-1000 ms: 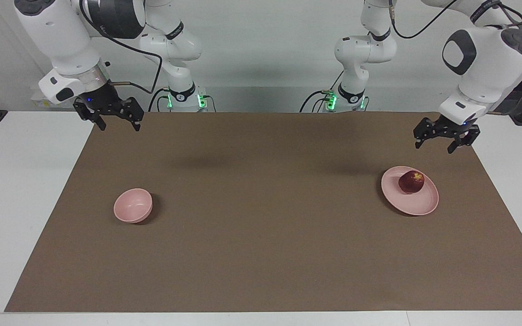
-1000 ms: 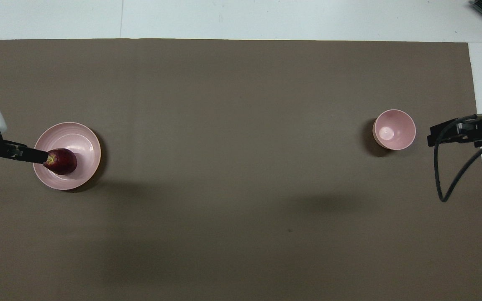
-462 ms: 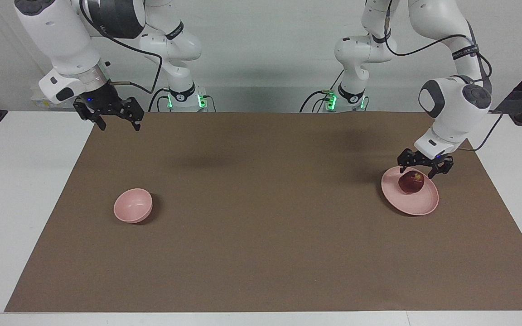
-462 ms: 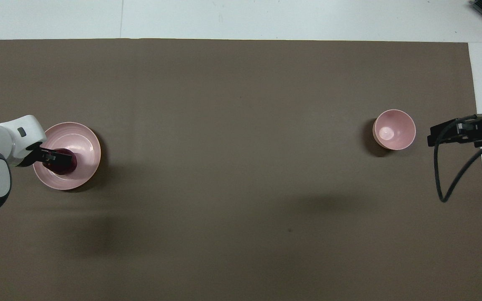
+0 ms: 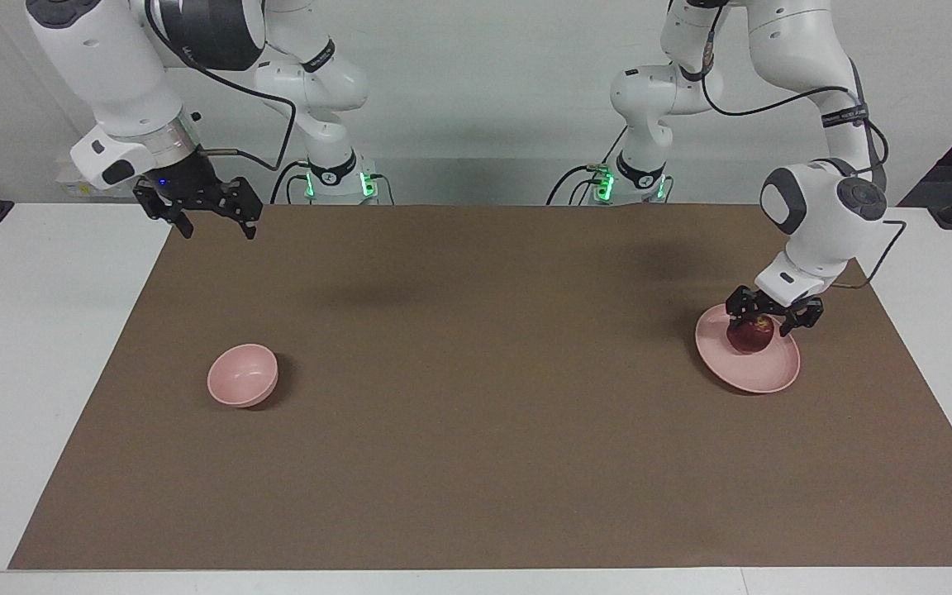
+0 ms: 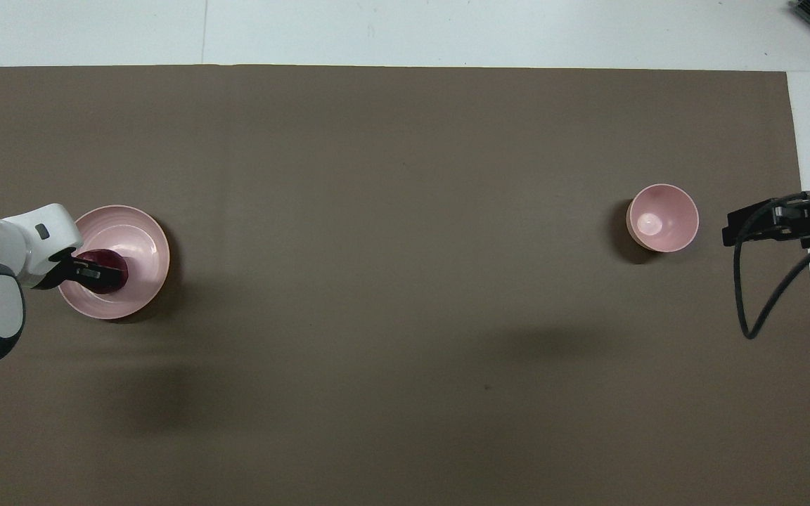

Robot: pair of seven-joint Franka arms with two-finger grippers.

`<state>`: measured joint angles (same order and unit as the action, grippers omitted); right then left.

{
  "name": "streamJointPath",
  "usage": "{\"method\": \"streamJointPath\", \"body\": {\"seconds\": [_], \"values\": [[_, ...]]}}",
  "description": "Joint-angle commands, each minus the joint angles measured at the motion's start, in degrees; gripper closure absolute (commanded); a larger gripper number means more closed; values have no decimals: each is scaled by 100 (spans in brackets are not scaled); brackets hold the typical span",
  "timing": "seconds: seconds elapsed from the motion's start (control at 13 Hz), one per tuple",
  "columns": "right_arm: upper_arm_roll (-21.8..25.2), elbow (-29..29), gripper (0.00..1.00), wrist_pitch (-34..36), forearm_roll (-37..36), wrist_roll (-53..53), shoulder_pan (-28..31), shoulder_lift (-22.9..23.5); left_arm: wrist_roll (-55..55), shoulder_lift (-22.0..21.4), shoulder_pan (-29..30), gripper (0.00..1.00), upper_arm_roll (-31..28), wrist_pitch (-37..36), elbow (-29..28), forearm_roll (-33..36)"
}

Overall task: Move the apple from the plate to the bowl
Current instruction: 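Close the left gripper on the red apple, then lift the apple with the left gripper while the right gripper approaches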

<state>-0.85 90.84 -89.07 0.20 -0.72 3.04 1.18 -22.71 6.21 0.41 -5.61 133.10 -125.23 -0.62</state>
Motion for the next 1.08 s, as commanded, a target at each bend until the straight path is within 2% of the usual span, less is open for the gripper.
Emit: {"method": "streamJointPath", "body": {"seconds": [0.0, 0.15, 0.31, 0.54, 0.69, 1.0], "values": [[6, 83, 0, 188, -125, 142, 74, -136, -120, -85, 56, 100, 25, 49, -116, -88], [41, 118, 0, 241, -11, 46, 83, -162, -102, -137, 30, 100, 52, 40, -46, -88], [32, 118, 0, 337, -2, -269, 74, -145, 73, -391, -23, 100, 104, -12, -2, -192], [24, 301, 0, 417, 393, -1242, 48, -48, 503, -778, -50, 100, 358, -302, 33, -789], [32, 477, 0, 399, 962, -1990, 21, 48, 723, -902, -50, 100, 622, -329, 51, -1254], [15, 496, 0, 189, 2078, -3150, -23, 601, 777, -885, -50, 100, 1017, -346, 103, -2826]]}}
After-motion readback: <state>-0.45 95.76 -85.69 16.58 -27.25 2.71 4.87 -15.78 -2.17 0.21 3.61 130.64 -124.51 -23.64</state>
